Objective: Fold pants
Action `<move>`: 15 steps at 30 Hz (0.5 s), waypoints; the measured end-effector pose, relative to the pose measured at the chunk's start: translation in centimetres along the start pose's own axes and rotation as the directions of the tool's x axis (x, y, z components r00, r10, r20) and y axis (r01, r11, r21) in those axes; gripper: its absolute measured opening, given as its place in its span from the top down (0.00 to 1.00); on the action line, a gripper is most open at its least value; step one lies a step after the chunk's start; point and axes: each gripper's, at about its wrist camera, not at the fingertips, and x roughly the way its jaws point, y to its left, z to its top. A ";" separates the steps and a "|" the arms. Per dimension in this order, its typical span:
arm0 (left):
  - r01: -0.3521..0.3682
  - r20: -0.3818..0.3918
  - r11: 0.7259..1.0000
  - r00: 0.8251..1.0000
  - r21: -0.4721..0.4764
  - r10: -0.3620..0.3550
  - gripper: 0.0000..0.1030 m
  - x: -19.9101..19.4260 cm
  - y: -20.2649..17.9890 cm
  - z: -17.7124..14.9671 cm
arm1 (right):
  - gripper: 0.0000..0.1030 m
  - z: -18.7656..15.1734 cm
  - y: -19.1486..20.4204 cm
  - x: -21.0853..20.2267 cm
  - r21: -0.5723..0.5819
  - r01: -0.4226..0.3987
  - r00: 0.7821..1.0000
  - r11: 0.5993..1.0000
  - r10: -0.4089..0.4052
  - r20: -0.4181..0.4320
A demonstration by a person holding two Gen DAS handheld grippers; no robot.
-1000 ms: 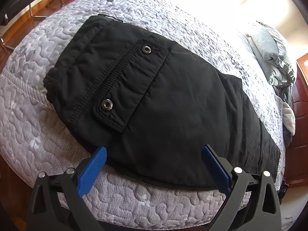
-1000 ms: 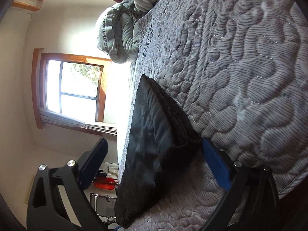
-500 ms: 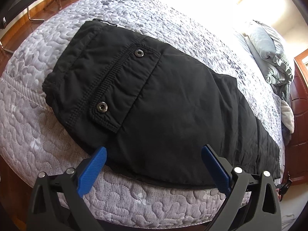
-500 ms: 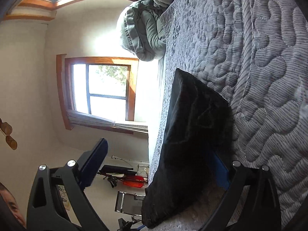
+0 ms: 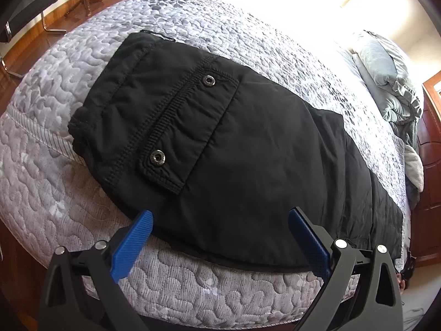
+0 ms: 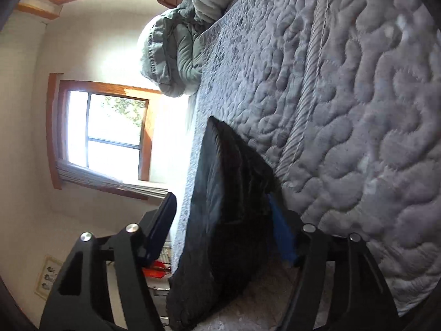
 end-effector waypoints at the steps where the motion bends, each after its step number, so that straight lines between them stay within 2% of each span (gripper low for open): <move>1: -0.002 -0.001 1.000 1.000 0.000 0.002 0.04 0.0 0.2 0.0 | 0.16 0.1 -0.4 0.0 0.013 -0.003 1.000 1.000 0.003 -0.016; 4: 0.002 -0.012 1.000 1.000 -0.017 -0.002 0.04 0.5 0.7 0.0 | 0.18 -0.1 -1.5 0.4 0.021 -0.002 0.999 1.000 0.003 -0.051; 8: 0.011 -0.018 1.000 1.000 -0.005 -0.011 0.04 0.7 0.3 -0.3 | 0.19 -1.1 -1.4 0.5 -0.028 0.035 0.994 0.999 -0.038 -0.098; 11: 0.011 -0.020 1.000 1.000 0.010 -0.010 0.04 0.7 0.2 -0.5 | 0.16 -1.3 -0.9 1.4 -0.081 0.065 0.987 0.995 -0.076 -0.144; 12: 0.008 -0.021 1.000 1.000 0.006 -0.007 0.04 0.8 0.2 -0.6 | 0.12 -1.1 -0.5 1.9 -0.085 0.053 0.986 0.995 -0.065 -0.153; 15: 0.011 -0.022 1.000 1.000 -0.012 -0.011 0.04 1.1 0.3 -0.6 | 0.11 -0.6 0.3 3.7 -0.081 0.026 0.986 0.996 -0.039 -0.160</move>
